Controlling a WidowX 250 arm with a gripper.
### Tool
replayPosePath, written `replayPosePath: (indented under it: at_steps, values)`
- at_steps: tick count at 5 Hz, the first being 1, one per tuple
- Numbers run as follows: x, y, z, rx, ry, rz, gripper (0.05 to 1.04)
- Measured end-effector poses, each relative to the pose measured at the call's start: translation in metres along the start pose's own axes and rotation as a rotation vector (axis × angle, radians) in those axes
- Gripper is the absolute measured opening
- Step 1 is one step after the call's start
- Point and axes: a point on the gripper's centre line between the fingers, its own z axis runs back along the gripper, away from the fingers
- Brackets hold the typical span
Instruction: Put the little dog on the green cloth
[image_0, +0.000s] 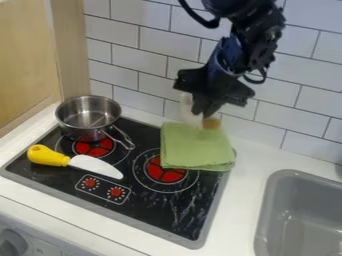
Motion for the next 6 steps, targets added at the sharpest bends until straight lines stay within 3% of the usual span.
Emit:
replayPosePath:
  at_steps: [1,3,4,5,6]
  values:
    - [-0.008,-0.004,-0.013,0.011,0.030,-0.018,0.064]
    - [-0.014,-0.007,-0.016,-0.009,0.042,-0.041,0.084]
    - [-0.016,-0.008,-0.016,-0.015,0.054,-0.051,0.262]
    - [-0.025,-0.013,-0.015,-0.014,0.062,-0.085,0.508]
    - [-0.034,-0.011,-0.008,-0.013,0.062,-0.099,0.819]
